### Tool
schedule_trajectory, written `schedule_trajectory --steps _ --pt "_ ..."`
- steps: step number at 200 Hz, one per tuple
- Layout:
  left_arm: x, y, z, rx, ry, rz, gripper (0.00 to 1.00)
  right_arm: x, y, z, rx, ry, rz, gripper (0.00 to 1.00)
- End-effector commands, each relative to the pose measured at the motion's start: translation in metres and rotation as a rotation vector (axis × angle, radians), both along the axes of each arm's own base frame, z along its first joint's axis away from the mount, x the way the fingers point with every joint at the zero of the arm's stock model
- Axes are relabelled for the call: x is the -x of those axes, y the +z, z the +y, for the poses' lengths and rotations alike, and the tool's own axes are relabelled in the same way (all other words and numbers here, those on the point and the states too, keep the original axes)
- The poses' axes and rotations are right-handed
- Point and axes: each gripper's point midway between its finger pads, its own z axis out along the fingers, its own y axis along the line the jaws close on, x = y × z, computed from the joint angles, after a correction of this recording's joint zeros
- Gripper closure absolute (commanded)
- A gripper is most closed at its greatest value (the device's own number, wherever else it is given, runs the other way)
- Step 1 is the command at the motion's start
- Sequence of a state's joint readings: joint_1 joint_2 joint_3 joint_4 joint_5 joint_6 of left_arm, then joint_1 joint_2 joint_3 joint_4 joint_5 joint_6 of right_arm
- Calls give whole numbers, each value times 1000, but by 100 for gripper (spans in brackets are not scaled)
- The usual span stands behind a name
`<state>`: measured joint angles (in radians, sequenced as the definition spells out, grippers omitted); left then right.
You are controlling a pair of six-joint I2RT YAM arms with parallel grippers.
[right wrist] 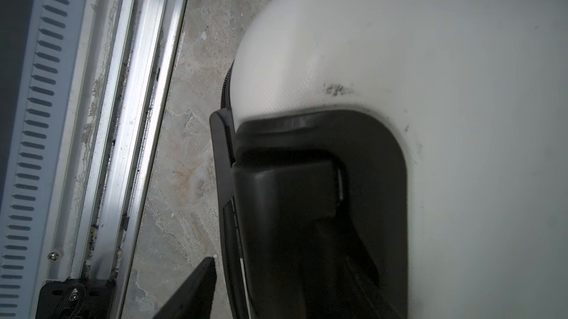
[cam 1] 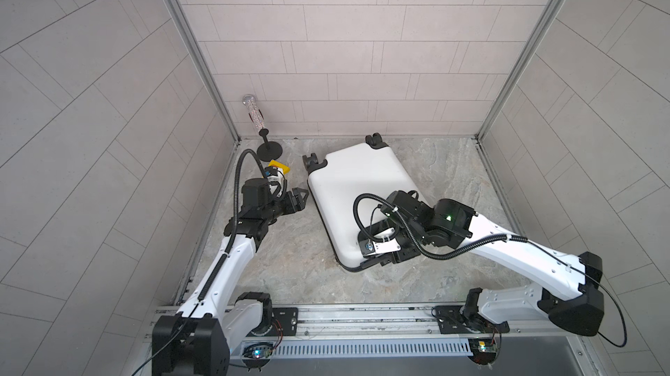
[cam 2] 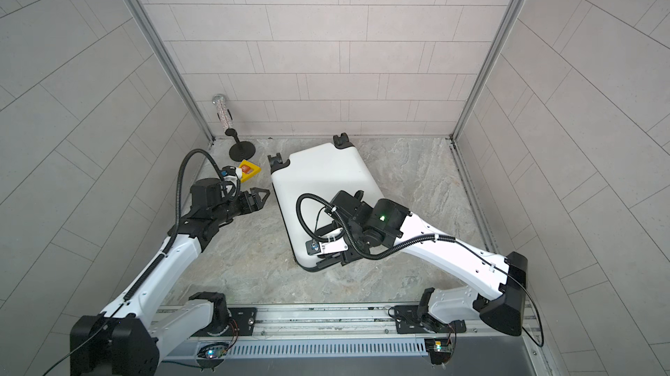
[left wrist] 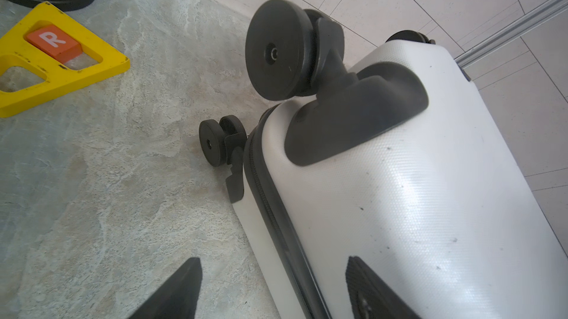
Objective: Open the suitcase zippers
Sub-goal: Pick up the suitcase from the center of the board.
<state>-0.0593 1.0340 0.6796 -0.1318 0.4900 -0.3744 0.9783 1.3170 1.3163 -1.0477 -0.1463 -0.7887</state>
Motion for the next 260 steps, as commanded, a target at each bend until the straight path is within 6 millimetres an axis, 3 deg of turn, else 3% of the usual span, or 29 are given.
schedule_trajectory --steps 1,37,56,73,103,135,159,187,211,243,260 --pt "4 -2 -1 -31 -26 -11 21 -4 -8 -1 49 29 -17 39" --pt "5 -1 -2 -51 -45 -23 22 -6 -25 0 90 44 -8 56" --pt "6 0 -3 -71 -69 -41 23 -11 -25 2 79 39 -35 76" --pt "7 2 -5 -89 -98 -63 24 -17 -10 8 30 28 -73 87" --pt "12 17 -13 -104 -169 -144 26 -28 33 23 -138 18 -94 99" --pt "23 37 -27 -122 -285 -285 30 -44 71 26 -286 -9 -76 100" --pt "37 47 -41 -144 -403 -391 34 -57 85 19 -318 -33 -80 100" --pt "61 48 -61 -159 -576 -522 48 -70 97 9 -318 -52 -97 100" --pt "81 38 -74 -198 -685 -588 49 -75 98 6 -280 -42 -109 100" --pt "106 0 -94 -311 -853 -563 51 -76 97 8 -271 -20 -103 100" --pt "120 -15 -106 -306 -931 -524 57 -77 97 9 -270 -17 -105 100"
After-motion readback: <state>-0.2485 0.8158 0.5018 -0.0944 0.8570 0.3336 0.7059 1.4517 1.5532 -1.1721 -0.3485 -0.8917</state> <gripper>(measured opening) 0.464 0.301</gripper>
